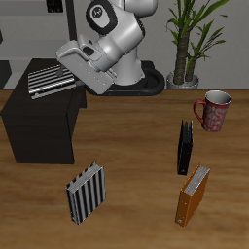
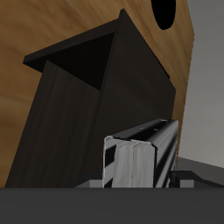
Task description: Place the left striped book flat on top of the shelf
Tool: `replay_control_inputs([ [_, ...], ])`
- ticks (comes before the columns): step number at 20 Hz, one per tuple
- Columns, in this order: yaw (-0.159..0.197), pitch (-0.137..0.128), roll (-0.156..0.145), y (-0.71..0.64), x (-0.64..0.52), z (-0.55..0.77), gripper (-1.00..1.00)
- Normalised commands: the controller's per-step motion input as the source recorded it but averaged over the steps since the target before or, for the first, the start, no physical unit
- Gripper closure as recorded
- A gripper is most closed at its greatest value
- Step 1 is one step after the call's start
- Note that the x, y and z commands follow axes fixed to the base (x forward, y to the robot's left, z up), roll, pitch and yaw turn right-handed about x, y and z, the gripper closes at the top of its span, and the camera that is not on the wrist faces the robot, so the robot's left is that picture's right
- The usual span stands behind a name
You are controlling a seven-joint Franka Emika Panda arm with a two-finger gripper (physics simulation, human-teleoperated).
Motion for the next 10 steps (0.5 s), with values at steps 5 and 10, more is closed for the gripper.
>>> replay_control_inputs([
  [5,-0.001,0.007,0.092,0.31,0.10,-0.08,-1.00],
  [10,-0.028,-0.004,0.080,0.16,0.19,-0.04,-1.00],
])
